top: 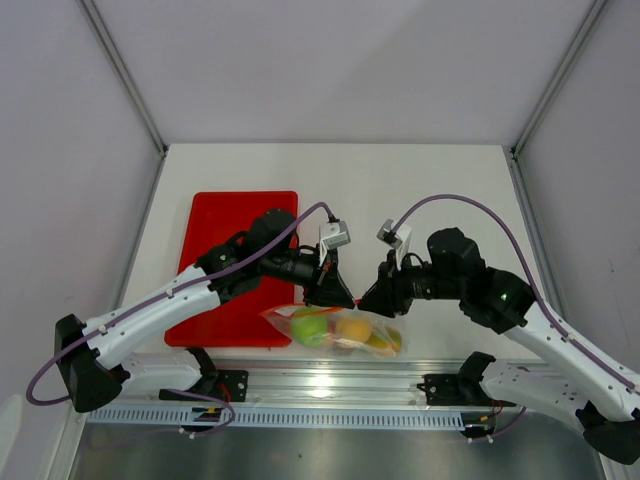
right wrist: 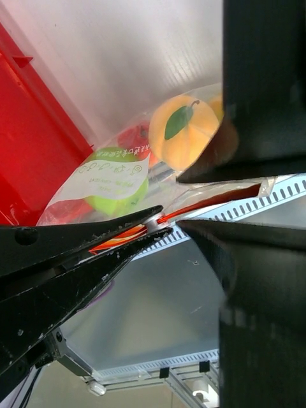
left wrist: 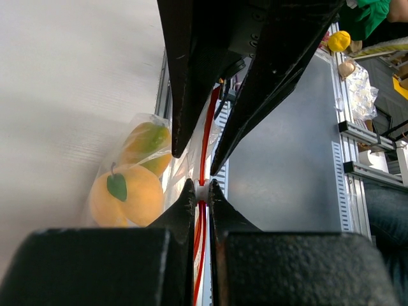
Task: Place the food in the zip-top bag and seal the zipper
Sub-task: Zip the zipper food storage bag at the center of the board.
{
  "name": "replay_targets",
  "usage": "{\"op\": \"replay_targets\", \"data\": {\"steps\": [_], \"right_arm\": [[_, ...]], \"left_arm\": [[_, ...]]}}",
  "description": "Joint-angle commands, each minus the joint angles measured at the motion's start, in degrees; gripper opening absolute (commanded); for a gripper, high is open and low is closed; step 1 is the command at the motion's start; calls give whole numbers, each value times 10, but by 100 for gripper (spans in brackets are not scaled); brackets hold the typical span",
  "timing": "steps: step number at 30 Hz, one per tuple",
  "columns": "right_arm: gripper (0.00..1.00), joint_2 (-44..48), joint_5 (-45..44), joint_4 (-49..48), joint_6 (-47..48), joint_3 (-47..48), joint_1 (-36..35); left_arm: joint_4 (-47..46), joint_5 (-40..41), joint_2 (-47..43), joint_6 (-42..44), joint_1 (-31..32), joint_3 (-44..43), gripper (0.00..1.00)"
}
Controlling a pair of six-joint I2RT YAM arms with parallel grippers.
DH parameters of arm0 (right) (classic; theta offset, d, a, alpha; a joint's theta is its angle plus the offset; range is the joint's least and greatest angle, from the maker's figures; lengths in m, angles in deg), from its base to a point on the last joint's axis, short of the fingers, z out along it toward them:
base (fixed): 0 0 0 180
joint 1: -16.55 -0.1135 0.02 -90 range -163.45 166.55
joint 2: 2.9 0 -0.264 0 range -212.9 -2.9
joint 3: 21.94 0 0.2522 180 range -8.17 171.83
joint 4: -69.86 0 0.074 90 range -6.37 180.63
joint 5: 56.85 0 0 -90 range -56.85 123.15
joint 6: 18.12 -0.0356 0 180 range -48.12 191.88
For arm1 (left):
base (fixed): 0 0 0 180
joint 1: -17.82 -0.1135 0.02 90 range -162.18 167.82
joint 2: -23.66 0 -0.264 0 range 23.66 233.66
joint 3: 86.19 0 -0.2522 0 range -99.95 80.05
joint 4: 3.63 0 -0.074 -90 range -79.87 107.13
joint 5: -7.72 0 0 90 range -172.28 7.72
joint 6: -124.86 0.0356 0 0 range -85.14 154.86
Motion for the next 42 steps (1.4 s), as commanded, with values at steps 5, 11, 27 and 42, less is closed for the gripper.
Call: {"op": "replay_targets", "data": {"steps": [5,11,27,42], "right_arm": [[8,-7,1,-38,5,-5,-2],[0,2,-59,-34,-11,-7,-2],[0,101,-173,-18,-61,-37,1],[0,157,-298,43,-94,-42,1]], "left_arm": [[-11,-18,-17,19,-2,0,1],[-5,0,-21,21,-2,12,1],[5,55,-54,21,-6,37,1],[21,89,-85,25,-15,63,1]]}}
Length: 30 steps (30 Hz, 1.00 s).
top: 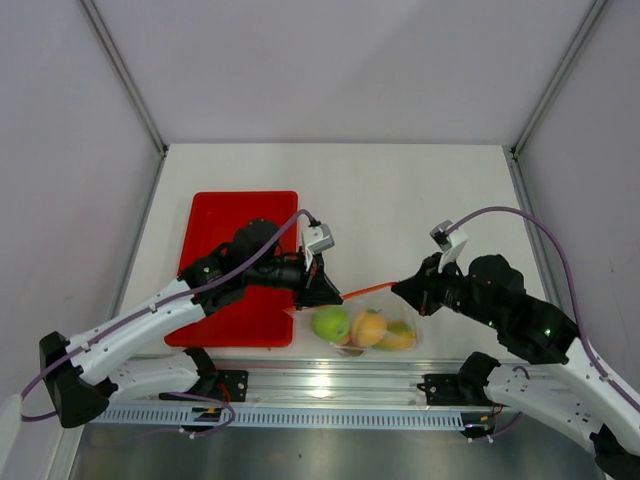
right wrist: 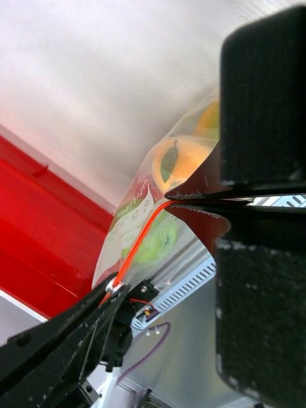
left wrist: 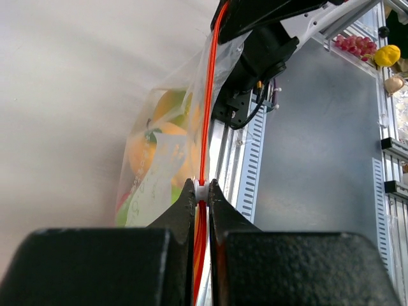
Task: Place the food in the zip-top bag and seal the zipper
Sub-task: Zip the zipper food storage bag at the center of the board.
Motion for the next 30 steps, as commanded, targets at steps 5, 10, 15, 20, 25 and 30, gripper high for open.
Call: {"op": "replay_targets", "data": {"steps": [5,10,15,20,25,30], "right_arm": [[0,29,-86,27,-22,0,4],[0,40,-89,38,-20,5,3],[0,51,-99,55,-17,11,3],[0,65,-109,70,-16,15,3],[0,74,-122,86,-20,23,3],[0,76,-130,94,-18,29,3]], "left_arm": [[29,15,-31,14,-13,14,1],[40,20,-42,16,-19,20,1],[49,26,-62,18,-28,30,1],[60,33,-83,18,-39,42,1],[65,40,-105,18,-48,57,1],[71,47,-125,14,-56,68,0]]}}
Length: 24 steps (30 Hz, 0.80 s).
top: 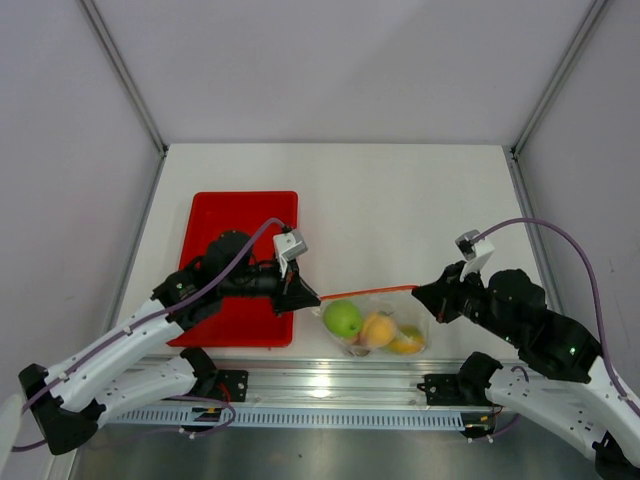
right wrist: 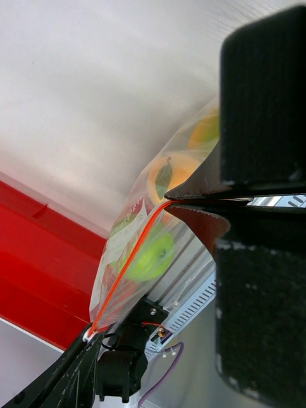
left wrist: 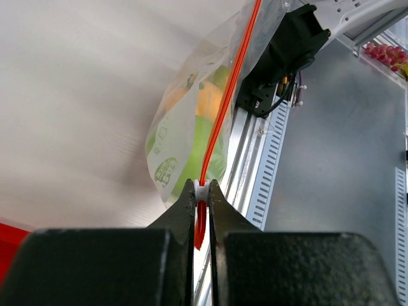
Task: Place the food in the zip-top bag and seal the zipper
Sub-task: Zip the zipper food storage bag at the center of the board.
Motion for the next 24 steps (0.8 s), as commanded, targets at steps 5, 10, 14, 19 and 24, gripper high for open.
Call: {"op": "replay_targets", "data": {"steps": [5,10,14,19,24], "right_arm": [[0,10,-50,21,0,33,4],[0,20,-52,28,-2,33,4],[0,20,-41,30,-6,33,4],[0,13,-25,29,-12,33,3],[0,-10,-11,25,-23,31,3]], "left_arm": [[37,24,-36,12,-20,11,0],[52,28,-55,15,-29,12,0],[59,23,-61,13,-31,11,1],[58,17,-70,5,-32,7,1],[50,12,-74,-5,-31,-4,1]]}}
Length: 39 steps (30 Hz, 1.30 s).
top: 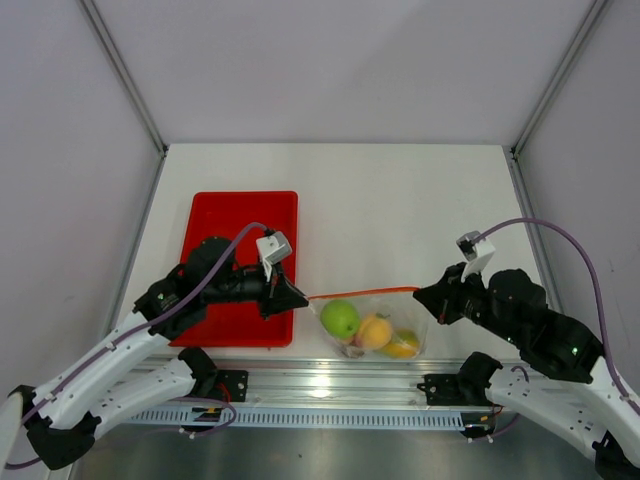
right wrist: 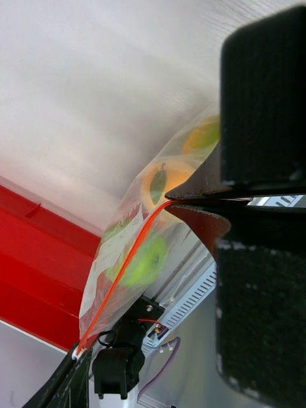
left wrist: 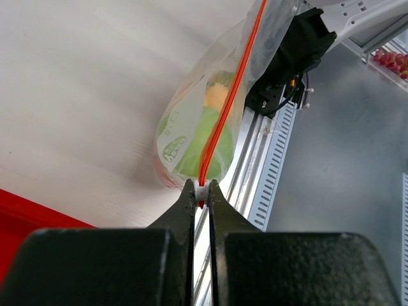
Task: Place the food in the zip-top bag and seal the zipper
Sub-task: Zip the zipper food storage bag at the center of the board, then place the zipper food storage bag at the center of the board.
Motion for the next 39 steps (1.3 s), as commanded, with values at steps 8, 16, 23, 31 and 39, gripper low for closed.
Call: {"op": "replay_targets", "data": {"steps": [8,16,23,31,39], "right_arm": [[0,-122,-37,-23,-18,67,10],[0,-235,106,-57,-14,88,178],[0,-302,154,-115,9,76,275],[0,-406,199,-206,19,86,357],[0,-549,236,-272,55,125,406]], "left_arm": [[-31,23,66,-42,-10,-69,4],[-51,78,194,-99,-37,-145,4],[-143,145,273,-129,-57,-151,5],[-162,138,438,-149,-109,-264,75],[-148,222,479,-136,-122,-344,100]]}}
